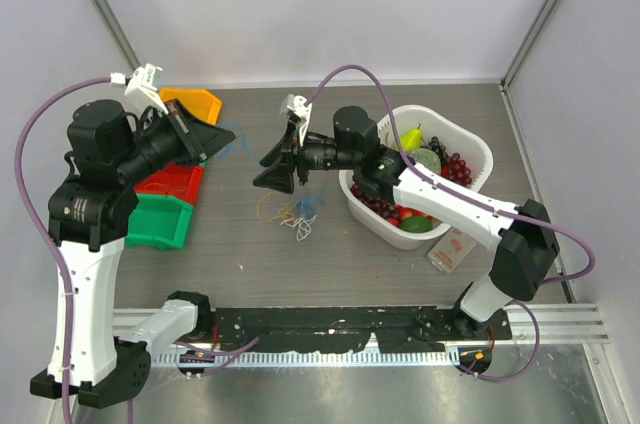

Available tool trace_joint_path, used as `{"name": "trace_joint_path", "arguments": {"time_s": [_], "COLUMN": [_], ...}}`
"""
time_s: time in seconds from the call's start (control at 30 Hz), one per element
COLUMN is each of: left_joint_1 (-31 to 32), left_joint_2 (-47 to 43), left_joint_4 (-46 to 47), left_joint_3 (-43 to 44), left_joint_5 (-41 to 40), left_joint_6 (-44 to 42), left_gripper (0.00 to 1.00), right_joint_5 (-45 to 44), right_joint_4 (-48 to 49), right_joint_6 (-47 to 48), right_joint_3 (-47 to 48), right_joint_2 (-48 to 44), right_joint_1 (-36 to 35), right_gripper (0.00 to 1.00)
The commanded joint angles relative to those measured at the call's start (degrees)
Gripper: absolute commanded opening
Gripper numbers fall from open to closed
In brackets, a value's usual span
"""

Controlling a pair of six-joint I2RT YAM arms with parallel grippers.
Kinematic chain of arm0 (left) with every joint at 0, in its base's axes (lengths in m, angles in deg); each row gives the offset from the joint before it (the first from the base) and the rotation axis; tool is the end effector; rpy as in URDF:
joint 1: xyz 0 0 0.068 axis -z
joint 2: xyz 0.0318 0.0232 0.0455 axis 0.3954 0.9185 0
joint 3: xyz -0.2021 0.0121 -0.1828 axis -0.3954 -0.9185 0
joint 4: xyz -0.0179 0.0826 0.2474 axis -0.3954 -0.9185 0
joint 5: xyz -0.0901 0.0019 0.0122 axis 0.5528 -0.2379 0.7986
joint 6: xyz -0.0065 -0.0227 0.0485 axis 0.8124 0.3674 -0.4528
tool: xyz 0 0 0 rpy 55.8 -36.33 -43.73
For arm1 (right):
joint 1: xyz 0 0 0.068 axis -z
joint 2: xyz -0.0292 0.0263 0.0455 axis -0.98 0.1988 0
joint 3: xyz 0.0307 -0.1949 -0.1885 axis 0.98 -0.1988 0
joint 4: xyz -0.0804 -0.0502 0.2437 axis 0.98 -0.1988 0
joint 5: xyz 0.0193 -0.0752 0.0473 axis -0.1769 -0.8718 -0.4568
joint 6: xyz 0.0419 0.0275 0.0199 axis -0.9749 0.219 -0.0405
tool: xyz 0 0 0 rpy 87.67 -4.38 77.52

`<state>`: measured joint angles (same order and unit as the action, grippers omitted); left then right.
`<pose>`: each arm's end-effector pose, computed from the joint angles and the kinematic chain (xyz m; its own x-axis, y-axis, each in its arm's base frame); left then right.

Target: Untangle the cables

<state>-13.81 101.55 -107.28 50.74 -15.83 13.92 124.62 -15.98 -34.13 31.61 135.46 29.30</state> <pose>0.1379 -0.0385 0.5034 -0.5345 -0.4476 -0.7169 0.3008 0.6920 -0.6562 0.2280 0.2973 0.3778 -0.2252 -0.0222 -0.9741 -0.9724 0.0678 0.2233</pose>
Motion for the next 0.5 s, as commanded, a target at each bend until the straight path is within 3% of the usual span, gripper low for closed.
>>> {"name": "trace_joint_path", "arguments": {"time_s": [0.0, 0.03, 0.13, 0.17, 0.2, 0.33, 0.47], "left_joint_1": [-0.07, 0.02, -0.07, -0.07, 0.02, 0.02, 0.02], "left_joint_2": [0.21, 0.29, 1.17, 1.78, 2.57, 6.79, 3.65], "left_joint_4": [0.77, 0.6, -0.2, -0.37, -0.02, 2.61, 13.31], "left_joint_3": [1.61, 1.7, 1.7, 1.44, 0.74, -6.02, -20.24], "left_joint_5": [1.27, 0.4, -3.21, -4.09, -4.18, 4.13, 9.35], "left_joint_6": [0.51, 0.42, 0.33, 0.77, 1.21, 3.23, 7.7], "left_gripper": [0.0, 0.0, 0.0, 0.0, 0.0, 0.0, 0.0], "right_joint_5": [0.3, 0.38, 1.17, 1.17, 0.74, -2.59, -6.82], "right_joint_4": [4.35, 4.0, 3.21, 3.81, 4.34, 7.42, 8.66], "right_joint_6": [0.94, 0.85, 0.5, 0.5, 0.5, 1.91, 2.7], "right_joint_3": [3.23, 3.58, 2.8, 1.4, 0.78, -2.3, -2.75], "right_joint_2": [0.88, 0.97, -0.43, -1.13, -2.36, -7.18, -10.1], "right_joint_1": [-1.21, -1.56, -2.44, -3.23, -3.85, -6.75, -6.58], "right_gripper": [0.54, 0.42, 0.21, 0.05, 0.01, 0.01, 0.0]}}
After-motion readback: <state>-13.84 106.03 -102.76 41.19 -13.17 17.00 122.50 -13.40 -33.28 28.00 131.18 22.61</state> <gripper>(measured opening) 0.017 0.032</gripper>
